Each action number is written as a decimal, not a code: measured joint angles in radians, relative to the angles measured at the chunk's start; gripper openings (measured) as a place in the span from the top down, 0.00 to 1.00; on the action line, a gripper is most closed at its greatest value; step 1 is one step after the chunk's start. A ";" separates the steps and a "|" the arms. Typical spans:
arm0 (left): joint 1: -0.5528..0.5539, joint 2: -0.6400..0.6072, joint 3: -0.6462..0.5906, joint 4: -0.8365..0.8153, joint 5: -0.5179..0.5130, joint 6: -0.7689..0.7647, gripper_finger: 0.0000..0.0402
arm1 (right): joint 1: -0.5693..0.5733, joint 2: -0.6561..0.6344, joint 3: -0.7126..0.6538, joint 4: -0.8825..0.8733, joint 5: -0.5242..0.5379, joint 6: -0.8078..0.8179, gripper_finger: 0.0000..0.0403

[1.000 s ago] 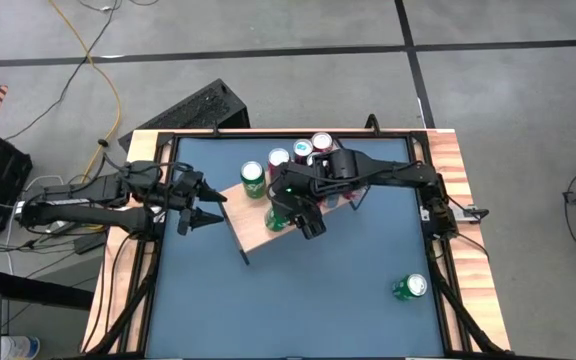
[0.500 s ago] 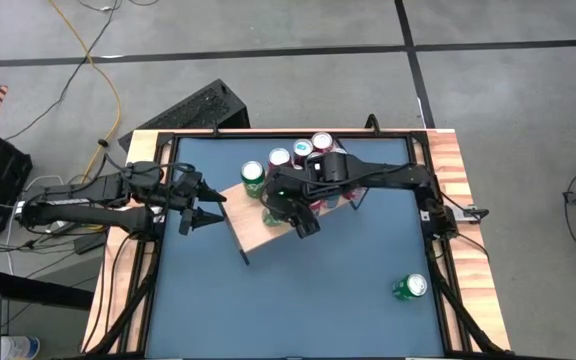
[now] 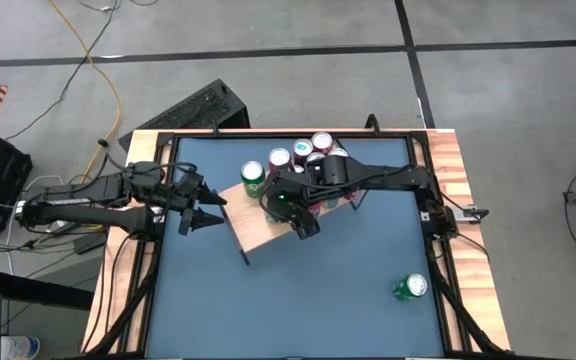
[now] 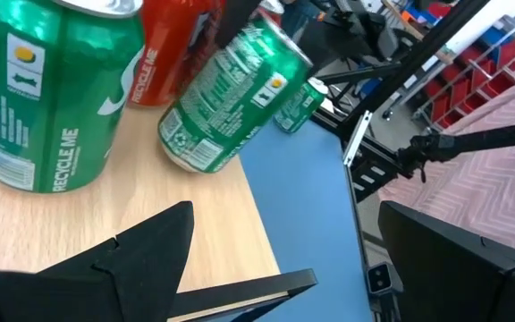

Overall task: Place canned beverage on shelf
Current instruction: Put the top green soda can on the shelf aligned with the other green soda can, then put the green soda can on the shelf aligned with the other green soda cans

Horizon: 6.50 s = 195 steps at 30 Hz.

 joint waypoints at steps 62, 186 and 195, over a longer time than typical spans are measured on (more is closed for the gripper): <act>0.000 -0.064 0.000 0.051 -0.004 -0.015 0.15 | 0.110 -0.062 -0.004 0.072 0.143 0.000 0.97; -0.001 -0.061 0.000 0.043 -0.128 0.112 0.15 | 1.051 -0.596 -1.045 -0.234 0.084 1.795 0.23; -0.001 -0.061 0.000 0.044 -0.147 0.110 0.15 | 1.047 -0.596 -1.071 -0.162 0.072 1.737 0.23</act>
